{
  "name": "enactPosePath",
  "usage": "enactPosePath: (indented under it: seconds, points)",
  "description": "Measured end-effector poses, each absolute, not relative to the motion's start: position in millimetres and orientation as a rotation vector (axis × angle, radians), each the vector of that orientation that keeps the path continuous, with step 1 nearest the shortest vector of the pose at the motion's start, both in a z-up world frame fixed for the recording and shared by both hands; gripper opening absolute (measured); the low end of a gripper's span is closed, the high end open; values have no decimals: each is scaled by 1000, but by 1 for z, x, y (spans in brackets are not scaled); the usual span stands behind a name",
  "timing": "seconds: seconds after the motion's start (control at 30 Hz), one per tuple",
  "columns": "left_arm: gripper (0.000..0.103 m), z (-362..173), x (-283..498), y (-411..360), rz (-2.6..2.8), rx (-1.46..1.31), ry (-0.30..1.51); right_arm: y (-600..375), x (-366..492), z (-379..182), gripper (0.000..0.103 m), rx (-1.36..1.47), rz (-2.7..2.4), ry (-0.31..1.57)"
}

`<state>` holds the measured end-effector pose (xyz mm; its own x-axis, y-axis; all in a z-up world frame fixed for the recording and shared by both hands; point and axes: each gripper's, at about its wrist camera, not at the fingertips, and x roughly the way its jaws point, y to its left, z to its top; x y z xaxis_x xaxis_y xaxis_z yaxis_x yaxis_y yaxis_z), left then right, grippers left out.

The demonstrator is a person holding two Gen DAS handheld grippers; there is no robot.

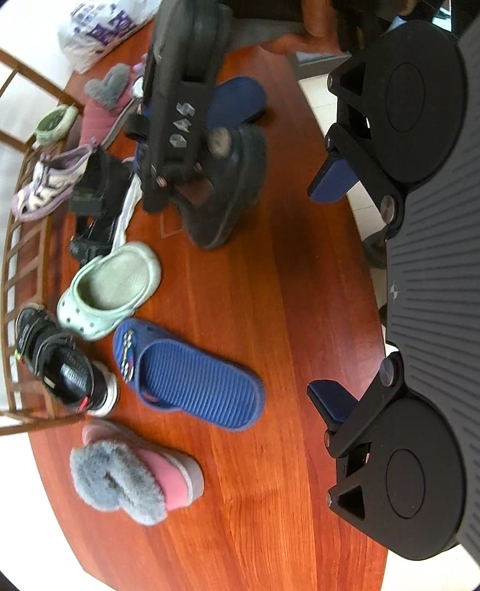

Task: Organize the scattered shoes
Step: 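Lift the black shoe off the shelf with the right tool and lower it toward the table, then close the left tool on the black shoe while the right tool opens and releases it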

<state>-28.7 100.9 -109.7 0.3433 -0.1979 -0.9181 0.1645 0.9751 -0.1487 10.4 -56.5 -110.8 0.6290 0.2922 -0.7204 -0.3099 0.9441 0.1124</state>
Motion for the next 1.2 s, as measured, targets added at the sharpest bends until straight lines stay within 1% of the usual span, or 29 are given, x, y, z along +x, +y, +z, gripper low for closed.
enactPosePath:
  seconds: [0.2, 0.23, 0.27, 0.3, 0.5, 0.57, 0.6, 0.63, 0.67, 0.7, 0.8, 0.93, 0.97, 1.0, 1.07, 1.13, 1.2]
  points:
    - [103, -129, -38, 86, -305, -11, 1226, -47, -10, -131, 54, -32, 332, 869]
    - [103, -132, -38, 84, -310, -9, 1233, -45, -13, -135, 38, -38, 333, 874]
    - [103, -135, -38, 82, -313, -8, 1238, -45, -13, -139, 28, -36, 340, 893]
    - [103, -136, -38, 80, -315, -7, 1241, -44, -13, -144, 28, -32, 348, 912]
    - [103, -139, -33, 70, -312, -17, 1240, -52, -12, -141, 28, -8, 368, 934]
    - [101, -138, -31, 65, -310, -20, 1236, -60, -14, -134, 31, 10, 375, 932]
    - [100, -137, -30, 63, -309, -22, 1233, -64, -15, -131, 33, 13, 377, 930]
    - [95, -135, -30, 62, -309, -25, 1227, -68, -17, -128, 38, 18, 376, 928]
    - [93, -134, -30, 61, -309, -28, 1222, -72, -19, -124, 41, 25, 373, 924]
    - [93, -131, -28, 59, -307, -34, 1209, -78, -21, -121, 47, 31, 373, 921]
    - [92, -126, -23, 53, -294, -43, 1189, -93, -25, -111, 48, 40, 367, 917]
    - [82, -124, -15, 47, -285, -64, 1169, -110, -28, -103, 52, 40, 350, 912]
    - [77, -125, -13, 46, -283, -65, 1171, -111, -28, -103, 52, 40, 349, 912]
    - [75, -127, -10, 45, -275, -66, 1176, -120, -28, -101, 53, 43, 338, 912]
    - [63, -132, -6, 43, -260, -66, 1191, -128, -29, -99, 53, 45, 321, 912]
    - [57, -137, -4, 44, -258, -61, 1220, -135, -29, -98, 53, 50, 304, 912]
    - [57, -140, -4, 46, -263, -56, 1243, -142, -29, -98, 53, 55, 288, 915]
